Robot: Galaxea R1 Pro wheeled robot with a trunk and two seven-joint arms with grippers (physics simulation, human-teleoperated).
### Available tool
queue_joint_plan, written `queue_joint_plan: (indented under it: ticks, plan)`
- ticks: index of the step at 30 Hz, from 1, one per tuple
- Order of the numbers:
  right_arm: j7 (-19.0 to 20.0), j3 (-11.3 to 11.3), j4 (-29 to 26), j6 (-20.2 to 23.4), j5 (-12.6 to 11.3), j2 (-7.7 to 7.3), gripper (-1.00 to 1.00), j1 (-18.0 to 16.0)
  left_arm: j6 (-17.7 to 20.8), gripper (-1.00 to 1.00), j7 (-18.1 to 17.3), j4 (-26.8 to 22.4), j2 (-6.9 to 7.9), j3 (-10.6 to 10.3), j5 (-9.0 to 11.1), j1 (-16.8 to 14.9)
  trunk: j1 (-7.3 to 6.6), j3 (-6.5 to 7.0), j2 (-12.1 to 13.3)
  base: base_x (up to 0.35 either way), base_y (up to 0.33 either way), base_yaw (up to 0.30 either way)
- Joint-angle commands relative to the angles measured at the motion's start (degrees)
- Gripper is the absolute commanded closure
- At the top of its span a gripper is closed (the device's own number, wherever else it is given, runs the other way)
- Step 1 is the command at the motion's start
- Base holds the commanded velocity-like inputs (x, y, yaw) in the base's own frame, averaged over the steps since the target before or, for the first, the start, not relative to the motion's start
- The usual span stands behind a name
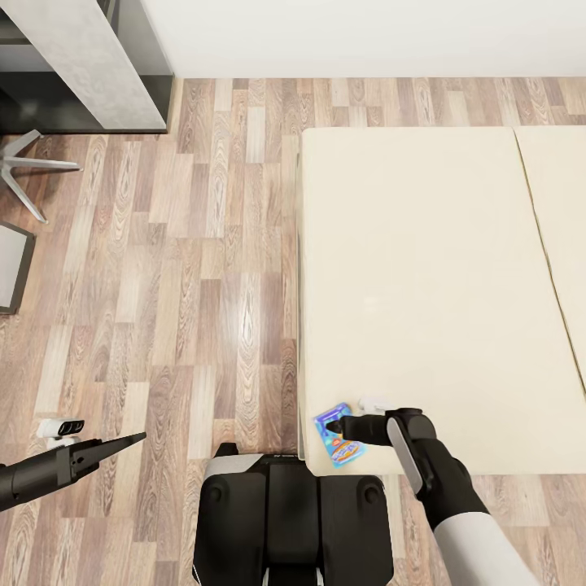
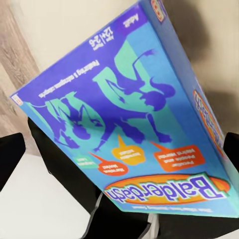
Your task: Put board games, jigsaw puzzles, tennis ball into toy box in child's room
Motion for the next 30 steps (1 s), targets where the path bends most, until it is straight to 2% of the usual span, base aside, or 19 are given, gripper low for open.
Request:
queue_joint_plan:
  ticks: [1, 9, 30]
  plan:
    - [-0.04, -0.02, -0.05, 0.26, -0.17, 0.25, -1.0, -0.03, 0.61, -1.0, -0.28, -0.01, 0.02, 0.0, -0.04, -0.01, 0.03, -0.06, -0.09, 0.0, 0.0, 0.0]
    - [-0.04, -0.01, -0.04, 0.26, -0.17, 0.81, -1.0, -0.07, 0.61, -1.0, -0.28, -0.01, 0.02, 0.0, -0.04, -0.01, 0.03, -0.06, -0.09, 0.0, 0.0, 0.0]
    - [-0.04, -0.02, -0.04, 0.26, -0.17, 0.95, -1.0, -0.14, 0.65, -1.0, -0.28, -0.01, 0.03, 0.0, -0.04, -0.01, 0.03, -0.06, -0.09, 0.0, 0.0, 0.0]
